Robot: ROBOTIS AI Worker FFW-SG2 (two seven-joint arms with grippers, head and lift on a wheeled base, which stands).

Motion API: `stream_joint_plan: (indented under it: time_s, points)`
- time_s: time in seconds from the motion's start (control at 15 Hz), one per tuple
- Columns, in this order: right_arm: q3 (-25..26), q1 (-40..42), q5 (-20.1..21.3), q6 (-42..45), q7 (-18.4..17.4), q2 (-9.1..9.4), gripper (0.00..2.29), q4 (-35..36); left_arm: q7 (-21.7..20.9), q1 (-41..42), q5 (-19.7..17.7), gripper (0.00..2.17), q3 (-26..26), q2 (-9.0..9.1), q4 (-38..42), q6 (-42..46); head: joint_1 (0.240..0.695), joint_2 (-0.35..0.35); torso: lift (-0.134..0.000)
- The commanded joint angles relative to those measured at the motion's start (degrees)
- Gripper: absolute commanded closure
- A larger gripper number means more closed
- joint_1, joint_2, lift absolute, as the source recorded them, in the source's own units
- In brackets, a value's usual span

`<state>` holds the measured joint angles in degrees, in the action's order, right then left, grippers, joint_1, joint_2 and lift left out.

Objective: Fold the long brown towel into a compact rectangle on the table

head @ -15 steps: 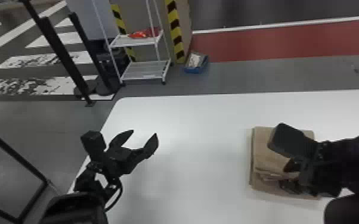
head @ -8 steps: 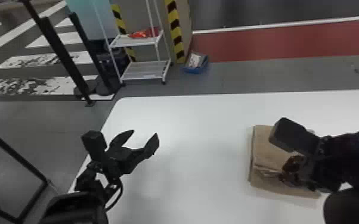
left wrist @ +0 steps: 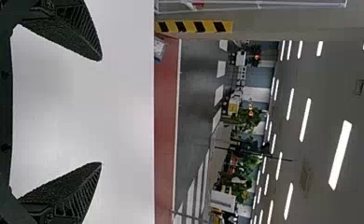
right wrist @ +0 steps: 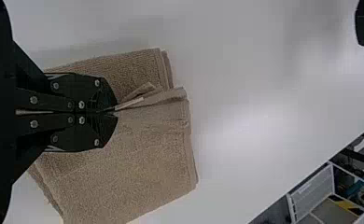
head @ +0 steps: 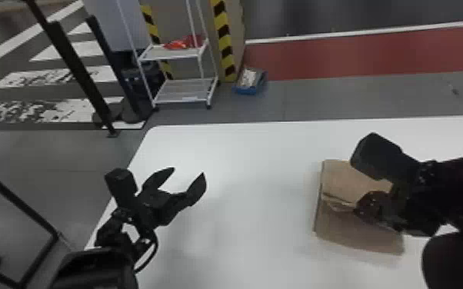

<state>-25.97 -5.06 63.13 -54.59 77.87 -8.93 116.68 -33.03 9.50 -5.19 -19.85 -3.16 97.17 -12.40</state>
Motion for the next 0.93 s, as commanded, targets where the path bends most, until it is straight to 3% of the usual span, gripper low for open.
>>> stream_joint_plan:
  time_s: [0.0,0.13,0.27,0.47,0.6,0.8,0.87]
  points:
    - [0.04,0.14,-0.29,-0.92,0.45,-0.12,1.30,1.97,-1.78,0.17,0.09,0.07,0.25,0.00,0.04,0.13,0.695,0.263,-0.124]
    - [-0.05,1.54,-0.20,-1.62,0.45,-0.73,1.30,3.82,-1.95,0.25,0.09,0.07,0.25,0.00,0.04,0.13,0.695,0.254,-0.124]
    - [0.13,2.60,0.06,-1.62,0.45,-1.61,1.30,4.87,-6.88,0.25,1.23,0.07,0.42,-0.09,0.04,0.13,0.695,0.251,-0.124]
    - [2.68,1.98,-0.82,-1.62,0.45,-1.08,1.30,4.87,-12.50,0.78,2.64,0.08,3.32,-0.09,-0.05,0.84,0.695,0.209,-0.124]
    - [3.73,1.46,-1.26,-1.62,0.45,-0.65,1.30,4.69,-12.41,2.63,2.64,0.10,5.35,0.00,0.04,4.88,0.695,0.173,-0.124]
    - [4.52,-1.01,-1.61,-6.72,0.45,0.94,1.30,3.11,-13.73,5.88,1.94,0.29,7.81,-0.09,1.27,5.58,0.695,0.131,-0.124]
    - [4.52,-2.32,-2.75,-8.83,0.45,1.11,1.30,2.76,-14.17,7.37,1.94,0.46,8.95,-0.09,1.62,7.87,0.695,0.119,-0.124]
